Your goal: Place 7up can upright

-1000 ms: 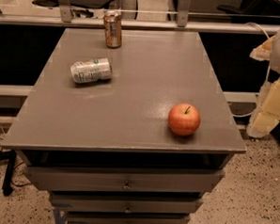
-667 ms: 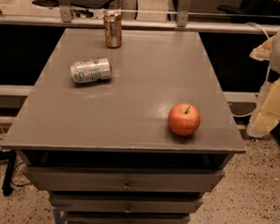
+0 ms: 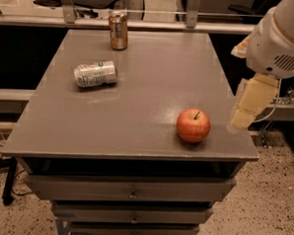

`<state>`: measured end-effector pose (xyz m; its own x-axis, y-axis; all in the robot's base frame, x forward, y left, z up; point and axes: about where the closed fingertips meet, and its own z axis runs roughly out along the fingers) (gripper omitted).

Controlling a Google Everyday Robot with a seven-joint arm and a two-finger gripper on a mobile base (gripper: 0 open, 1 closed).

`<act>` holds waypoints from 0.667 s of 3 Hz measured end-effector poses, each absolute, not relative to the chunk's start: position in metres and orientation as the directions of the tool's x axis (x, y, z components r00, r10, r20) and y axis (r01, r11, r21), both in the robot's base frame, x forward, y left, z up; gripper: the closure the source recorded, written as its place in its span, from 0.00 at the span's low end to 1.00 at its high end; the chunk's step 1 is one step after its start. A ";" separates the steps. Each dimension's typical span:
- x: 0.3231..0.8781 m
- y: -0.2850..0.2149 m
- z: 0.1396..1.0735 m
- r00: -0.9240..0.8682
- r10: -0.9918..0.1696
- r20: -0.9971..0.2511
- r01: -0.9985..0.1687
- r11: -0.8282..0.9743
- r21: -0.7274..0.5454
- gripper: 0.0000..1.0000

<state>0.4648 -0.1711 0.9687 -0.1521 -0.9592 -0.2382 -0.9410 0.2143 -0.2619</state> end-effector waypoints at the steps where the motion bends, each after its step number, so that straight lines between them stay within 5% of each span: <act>1: 0.491 -0.129 0.965 -0.095 -0.960 -0.264 -0.948 0.168 -0.271 0.00; 2: 0.509 -0.077 0.960 -0.040 -0.948 -0.315 -0.955 0.129 -0.267 0.00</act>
Offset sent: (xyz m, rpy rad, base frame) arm 0.0656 0.1522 -0.0191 0.1453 -0.0111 0.1687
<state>0.5091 -0.0766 0.9595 -0.0400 -0.9484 -0.3147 -0.9550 0.1290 -0.2671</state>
